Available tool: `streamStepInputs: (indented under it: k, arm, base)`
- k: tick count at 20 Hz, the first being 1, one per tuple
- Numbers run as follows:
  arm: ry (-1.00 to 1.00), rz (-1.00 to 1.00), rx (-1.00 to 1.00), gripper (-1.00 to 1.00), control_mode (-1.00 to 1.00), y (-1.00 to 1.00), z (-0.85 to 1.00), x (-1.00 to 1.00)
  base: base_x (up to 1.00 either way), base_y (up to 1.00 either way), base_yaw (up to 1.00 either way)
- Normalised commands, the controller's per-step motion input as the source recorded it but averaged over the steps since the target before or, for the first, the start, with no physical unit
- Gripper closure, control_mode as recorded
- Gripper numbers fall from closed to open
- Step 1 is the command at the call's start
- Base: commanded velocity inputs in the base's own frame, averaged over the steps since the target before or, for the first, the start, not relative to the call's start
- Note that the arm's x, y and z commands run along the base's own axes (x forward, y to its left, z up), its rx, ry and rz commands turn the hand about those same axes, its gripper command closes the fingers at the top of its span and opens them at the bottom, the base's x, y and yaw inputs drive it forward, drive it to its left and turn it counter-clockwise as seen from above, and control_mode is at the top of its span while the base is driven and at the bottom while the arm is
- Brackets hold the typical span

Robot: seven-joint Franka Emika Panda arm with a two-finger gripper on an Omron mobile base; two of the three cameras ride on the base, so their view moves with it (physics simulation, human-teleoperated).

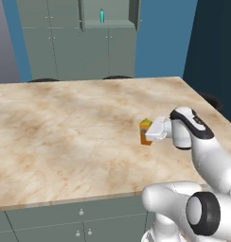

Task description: Pick the water bottle, boxed drink from the counter and place them in the open cabinet.

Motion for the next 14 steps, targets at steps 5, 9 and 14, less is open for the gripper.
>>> streamStepInputs:
  k: [5,9,14]
  arm:
    - [-0.06,0.1,0.02,1.0,-1.0,-0.01,0.49,-0.52]
    - [-0.02,0.1,0.0,1.0,-1.0,0.0,0.51,-0.44]
    - [-0.01,0.01,0.07,1.0,-1.0,-0.02,0.49,-0.51]
  base:
    - [0.0,0.0,0.0]
    - [0.0,0.0,0.0]
    - [0.0,0.0,0.0]
